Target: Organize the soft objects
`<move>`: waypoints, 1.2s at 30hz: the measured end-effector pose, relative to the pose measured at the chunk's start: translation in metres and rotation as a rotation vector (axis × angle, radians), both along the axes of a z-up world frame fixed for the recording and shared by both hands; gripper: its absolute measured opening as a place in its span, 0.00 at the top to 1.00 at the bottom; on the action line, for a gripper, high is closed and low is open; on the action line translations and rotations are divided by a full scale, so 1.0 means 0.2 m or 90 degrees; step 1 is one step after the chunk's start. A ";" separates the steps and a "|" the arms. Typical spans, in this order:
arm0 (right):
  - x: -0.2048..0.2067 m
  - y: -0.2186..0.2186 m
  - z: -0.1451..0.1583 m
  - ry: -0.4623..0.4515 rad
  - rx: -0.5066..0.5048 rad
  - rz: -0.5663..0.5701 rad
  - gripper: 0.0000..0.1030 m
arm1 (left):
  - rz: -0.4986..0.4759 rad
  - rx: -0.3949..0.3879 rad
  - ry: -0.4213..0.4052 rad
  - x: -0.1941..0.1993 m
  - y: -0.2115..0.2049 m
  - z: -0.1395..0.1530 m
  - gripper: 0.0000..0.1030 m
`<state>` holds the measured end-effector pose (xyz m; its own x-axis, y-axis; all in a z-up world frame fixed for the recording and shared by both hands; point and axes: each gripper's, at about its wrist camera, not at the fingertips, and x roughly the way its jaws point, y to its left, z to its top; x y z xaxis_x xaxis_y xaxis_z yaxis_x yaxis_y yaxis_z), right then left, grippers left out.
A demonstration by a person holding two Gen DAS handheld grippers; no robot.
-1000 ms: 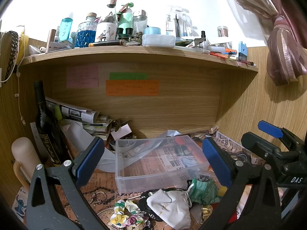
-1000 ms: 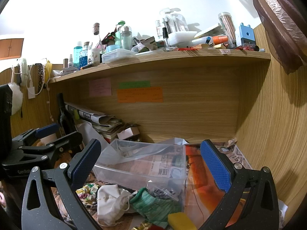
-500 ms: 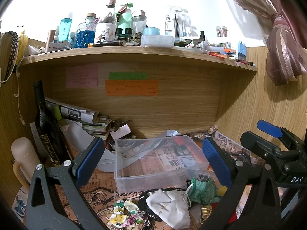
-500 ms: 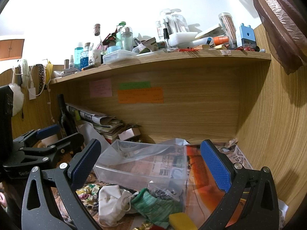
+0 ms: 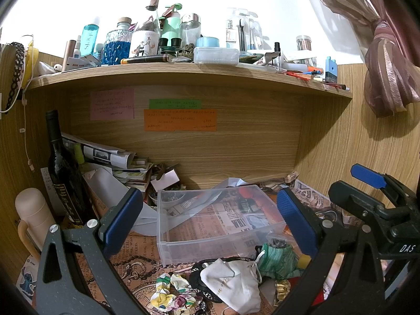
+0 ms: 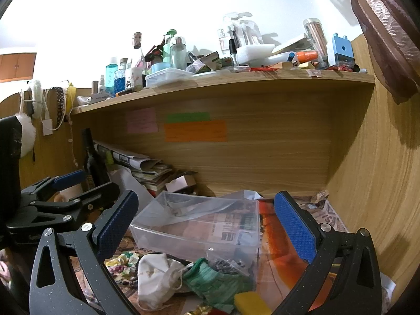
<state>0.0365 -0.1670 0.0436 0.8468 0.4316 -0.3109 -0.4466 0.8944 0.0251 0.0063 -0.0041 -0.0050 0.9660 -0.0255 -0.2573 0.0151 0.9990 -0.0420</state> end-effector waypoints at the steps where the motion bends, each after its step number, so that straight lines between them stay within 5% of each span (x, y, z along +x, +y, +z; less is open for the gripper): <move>1: 0.00 0.00 0.00 0.001 0.000 0.002 0.00 | 0.000 0.000 0.001 0.00 0.00 0.00 0.00; 9: 0.03 0.00 -0.04 0.024 -0.003 -0.002 0.00 | -0.003 -0.011 0.022 0.02 0.03 -0.05 0.00; 16: 0.10 -0.02 -0.19 0.090 -0.032 -0.007 0.00 | -0.001 -0.020 0.106 0.08 0.11 -0.21 0.00; 36: 0.19 -0.05 -0.57 0.288 -0.074 0.029 0.27 | -0.084 -0.036 0.301 0.24 0.00 -0.59 0.43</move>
<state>0.0739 -0.1773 -0.0703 0.5956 0.4056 -0.6934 -0.4534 0.8823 0.1267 0.0547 -0.0047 -0.1222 0.7312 -0.1672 -0.6614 0.1079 0.9856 -0.1298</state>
